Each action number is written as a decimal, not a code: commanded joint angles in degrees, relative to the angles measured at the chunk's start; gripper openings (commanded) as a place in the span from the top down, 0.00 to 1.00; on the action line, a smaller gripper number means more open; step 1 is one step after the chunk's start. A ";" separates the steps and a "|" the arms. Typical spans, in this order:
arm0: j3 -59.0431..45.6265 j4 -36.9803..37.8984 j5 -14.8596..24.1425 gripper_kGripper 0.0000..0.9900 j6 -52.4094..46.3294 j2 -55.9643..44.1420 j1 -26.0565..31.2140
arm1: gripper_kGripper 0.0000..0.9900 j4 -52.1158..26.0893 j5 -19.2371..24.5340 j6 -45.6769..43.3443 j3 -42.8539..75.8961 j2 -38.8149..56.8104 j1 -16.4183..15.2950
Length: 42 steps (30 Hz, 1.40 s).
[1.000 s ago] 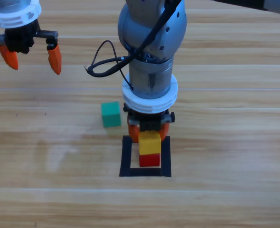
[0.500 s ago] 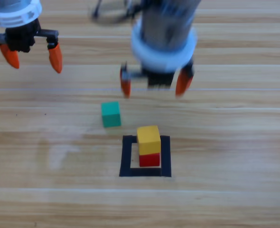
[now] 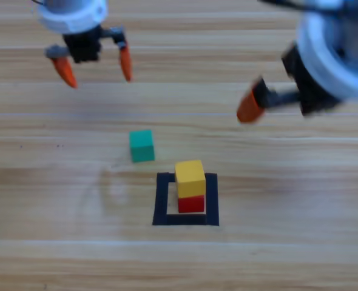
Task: Stack the blocks in the rectangular block: red at the bottom, yellow in the middle, green on top
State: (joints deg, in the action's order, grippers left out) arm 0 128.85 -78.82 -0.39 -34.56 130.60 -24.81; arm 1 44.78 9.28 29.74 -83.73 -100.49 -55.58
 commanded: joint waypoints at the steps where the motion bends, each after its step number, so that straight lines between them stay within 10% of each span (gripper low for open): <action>1: 0.70 -0.90 3.11 0.01 -7.54 3.96 -11.22 | 0.00 -18.33 -5.41 -10.93 18.78 20.51 4.08; 17: 0.61 -1.51 7.60 0.01 -12.90 9.05 -13.59 | 0.01 -17.97 -8.58 -22.97 19.83 14.09 4.08; 42: 1.05 -0.19 0.57 0.02 -8.77 12.75 -7.44 | 0.01 -18.06 -8.14 -22.62 20.54 13.21 4.08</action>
State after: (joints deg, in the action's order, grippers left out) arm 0 129.96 -79.76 0.80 -43.92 139.62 -34.19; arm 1 27.23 1.06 7.31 -65.27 -84.73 -53.13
